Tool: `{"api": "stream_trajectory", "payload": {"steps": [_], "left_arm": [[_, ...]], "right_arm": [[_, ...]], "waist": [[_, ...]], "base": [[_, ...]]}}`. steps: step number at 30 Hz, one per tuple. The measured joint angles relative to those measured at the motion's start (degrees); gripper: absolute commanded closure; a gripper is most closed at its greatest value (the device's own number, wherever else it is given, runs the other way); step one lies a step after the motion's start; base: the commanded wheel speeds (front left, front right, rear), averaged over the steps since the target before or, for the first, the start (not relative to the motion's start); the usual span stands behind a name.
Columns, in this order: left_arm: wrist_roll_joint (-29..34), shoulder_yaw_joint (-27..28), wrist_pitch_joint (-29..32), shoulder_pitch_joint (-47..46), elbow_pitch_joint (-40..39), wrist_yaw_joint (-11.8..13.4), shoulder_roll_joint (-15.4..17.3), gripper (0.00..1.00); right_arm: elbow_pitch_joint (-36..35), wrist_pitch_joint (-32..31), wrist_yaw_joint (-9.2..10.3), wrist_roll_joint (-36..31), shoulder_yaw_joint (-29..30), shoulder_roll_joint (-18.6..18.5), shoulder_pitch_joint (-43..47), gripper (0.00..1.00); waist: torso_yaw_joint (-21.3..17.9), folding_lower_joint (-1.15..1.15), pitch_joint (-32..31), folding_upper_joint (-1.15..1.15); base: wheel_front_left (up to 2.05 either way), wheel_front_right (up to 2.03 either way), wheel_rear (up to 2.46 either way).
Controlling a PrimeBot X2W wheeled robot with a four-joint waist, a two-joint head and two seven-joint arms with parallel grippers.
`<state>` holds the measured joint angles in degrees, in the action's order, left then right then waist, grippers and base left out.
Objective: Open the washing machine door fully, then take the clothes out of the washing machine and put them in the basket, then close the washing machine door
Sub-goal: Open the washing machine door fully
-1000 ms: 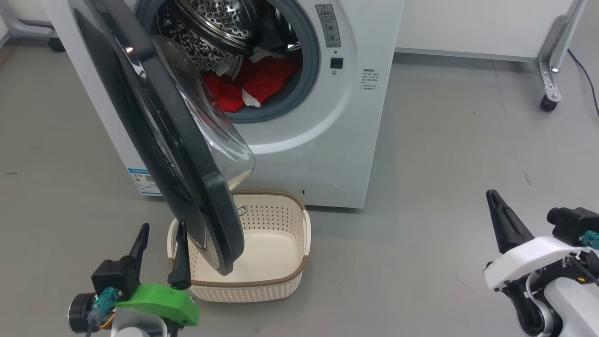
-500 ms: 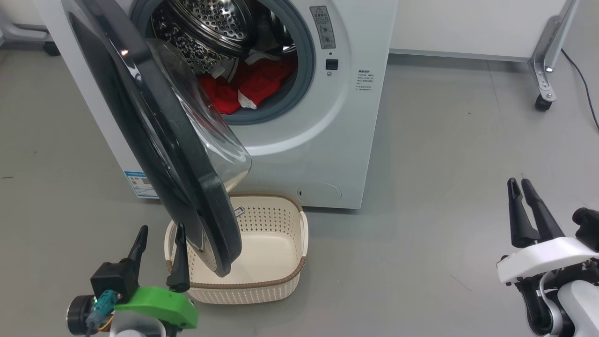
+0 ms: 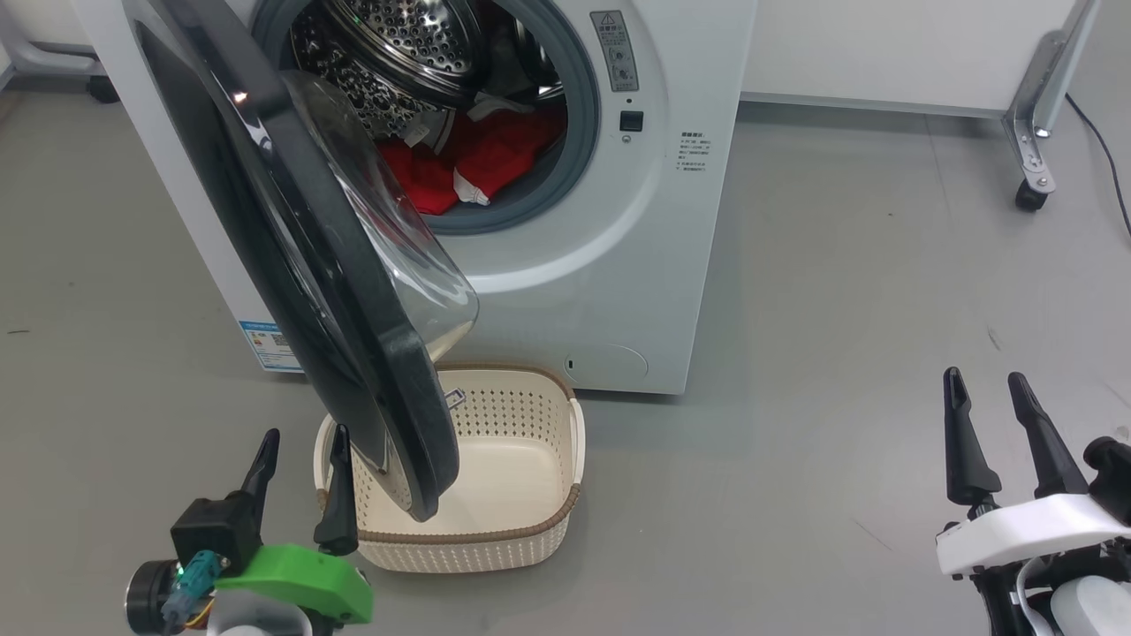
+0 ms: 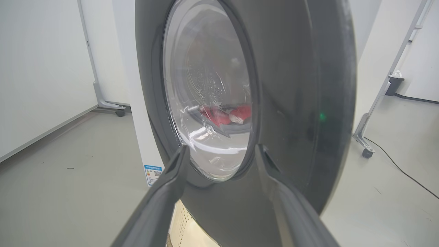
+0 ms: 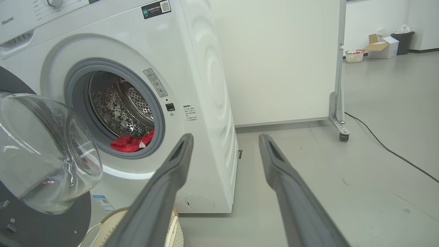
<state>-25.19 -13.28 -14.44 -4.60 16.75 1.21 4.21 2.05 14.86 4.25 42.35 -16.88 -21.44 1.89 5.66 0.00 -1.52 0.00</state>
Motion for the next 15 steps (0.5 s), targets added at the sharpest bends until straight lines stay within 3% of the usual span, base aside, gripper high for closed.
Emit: {"api": "stream_trajectory", "payload": {"steps": [15], "left_arm": [[0.16,0.02,0.00,0.09,0.25,-0.51,-0.27,0.00]], "right_arm": [[-2.00,0.00,-0.60,-2.89,1.89,1.86,3.36,0.00]], "waist": [[0.39,0.00,0.03,0.00]], "base": [[0.00,0.00,0.00]]}}
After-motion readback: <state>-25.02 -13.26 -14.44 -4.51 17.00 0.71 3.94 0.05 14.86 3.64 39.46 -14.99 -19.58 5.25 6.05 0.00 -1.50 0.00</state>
